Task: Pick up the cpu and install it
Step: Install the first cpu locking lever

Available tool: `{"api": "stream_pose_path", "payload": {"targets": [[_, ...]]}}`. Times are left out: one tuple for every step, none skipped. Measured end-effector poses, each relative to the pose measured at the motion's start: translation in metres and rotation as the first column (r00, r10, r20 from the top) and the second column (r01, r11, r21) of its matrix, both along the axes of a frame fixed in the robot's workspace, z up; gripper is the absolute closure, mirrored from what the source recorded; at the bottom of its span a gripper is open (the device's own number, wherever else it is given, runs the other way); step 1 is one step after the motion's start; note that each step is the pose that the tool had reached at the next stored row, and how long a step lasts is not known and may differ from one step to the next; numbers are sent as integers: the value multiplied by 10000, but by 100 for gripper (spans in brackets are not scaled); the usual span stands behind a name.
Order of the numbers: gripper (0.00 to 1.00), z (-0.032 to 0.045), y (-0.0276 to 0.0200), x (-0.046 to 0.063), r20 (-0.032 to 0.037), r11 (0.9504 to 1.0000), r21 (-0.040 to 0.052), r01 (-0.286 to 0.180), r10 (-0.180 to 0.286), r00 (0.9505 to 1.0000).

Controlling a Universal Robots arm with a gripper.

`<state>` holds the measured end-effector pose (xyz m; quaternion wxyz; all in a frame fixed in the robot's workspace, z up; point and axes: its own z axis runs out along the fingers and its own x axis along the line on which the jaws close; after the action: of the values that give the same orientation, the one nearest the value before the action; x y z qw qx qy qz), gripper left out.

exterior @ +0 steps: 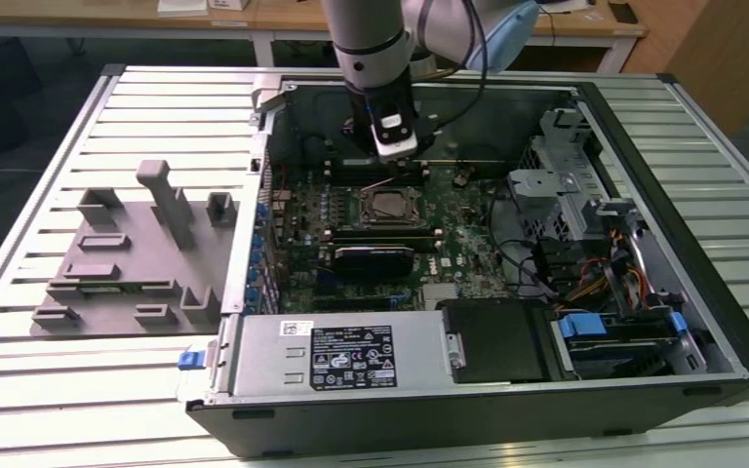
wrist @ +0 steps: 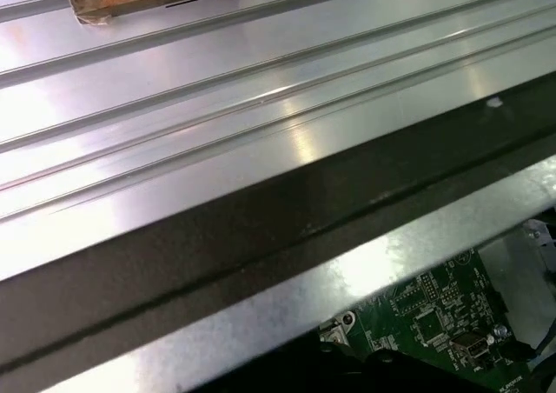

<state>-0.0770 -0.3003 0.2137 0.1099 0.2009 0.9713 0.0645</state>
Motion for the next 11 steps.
{"api": "stream_pose_path", "payload": {"targets": [[89, 0, 0, 0, 5, 10000, 0, -1, 1, 10000], [89, 0, 0, 0, 6, 10000, -1, -1, 1, 10000], [89, 0, 0, 0, 6, 10000, -1, -1, 1, 10000], [89, 0, 0, 0, 6, 10000, -1, -1, 1, 10000], [89, -2, -1, 0, 7, 10000, 0, -1, 1, 10000], [89, -7, 0, 0, 9, 10000, 1, 6, -6, 10000], [89, -14, -1, 0, 8, 10000, 0, 27, -27, 10000], [89, -22, 0, 0, 7, 10000, -1, 57, -57, 10000], [89, -31, 0, 0, 9, 10000, 0, 97, -97, 10000], [89, -38, 0, -1, 11, 9999, 0, 139, -139, 9999], [89, -43, 0, -2, 10, 9998, -1, 173, -173, 9998]]}}
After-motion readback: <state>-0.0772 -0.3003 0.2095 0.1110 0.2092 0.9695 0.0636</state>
